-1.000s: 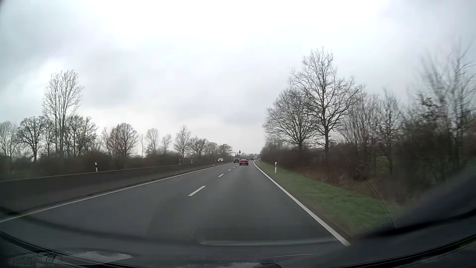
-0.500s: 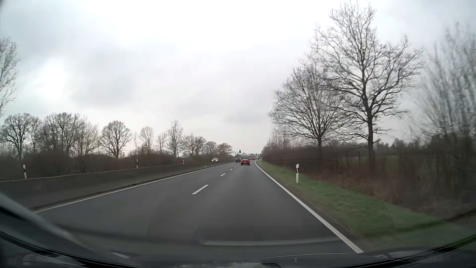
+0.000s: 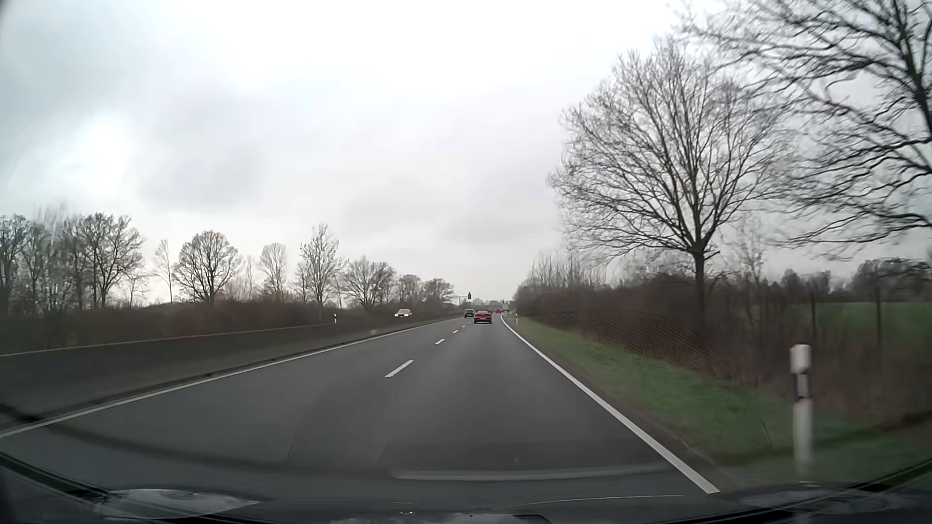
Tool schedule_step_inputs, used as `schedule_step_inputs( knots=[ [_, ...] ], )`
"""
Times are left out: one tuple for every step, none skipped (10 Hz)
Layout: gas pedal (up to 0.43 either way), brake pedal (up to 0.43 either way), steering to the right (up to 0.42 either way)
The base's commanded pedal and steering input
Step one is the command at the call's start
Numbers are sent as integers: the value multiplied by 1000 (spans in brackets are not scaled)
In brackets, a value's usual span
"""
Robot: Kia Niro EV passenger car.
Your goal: Follow the waypoints while adhering to traffic rules and regulations
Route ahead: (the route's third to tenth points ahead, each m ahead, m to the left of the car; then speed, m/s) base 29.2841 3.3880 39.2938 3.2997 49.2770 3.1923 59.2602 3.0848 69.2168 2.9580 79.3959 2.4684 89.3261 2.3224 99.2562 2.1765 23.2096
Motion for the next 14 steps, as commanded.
schedule_step_inputs(
  knots=[
    [0,0,1],
    [20,0,1],
    [79,0,1],
    [130,0,1],
    [157,0,1],
    [189,0,1],
    [228,0,1],
    [248,0,1],
    [280,0,1],
    [311,0,1],
    [319,0,0],
    [331,0,0],
    [331,0,0],
    [339,0,0]
  ],
)
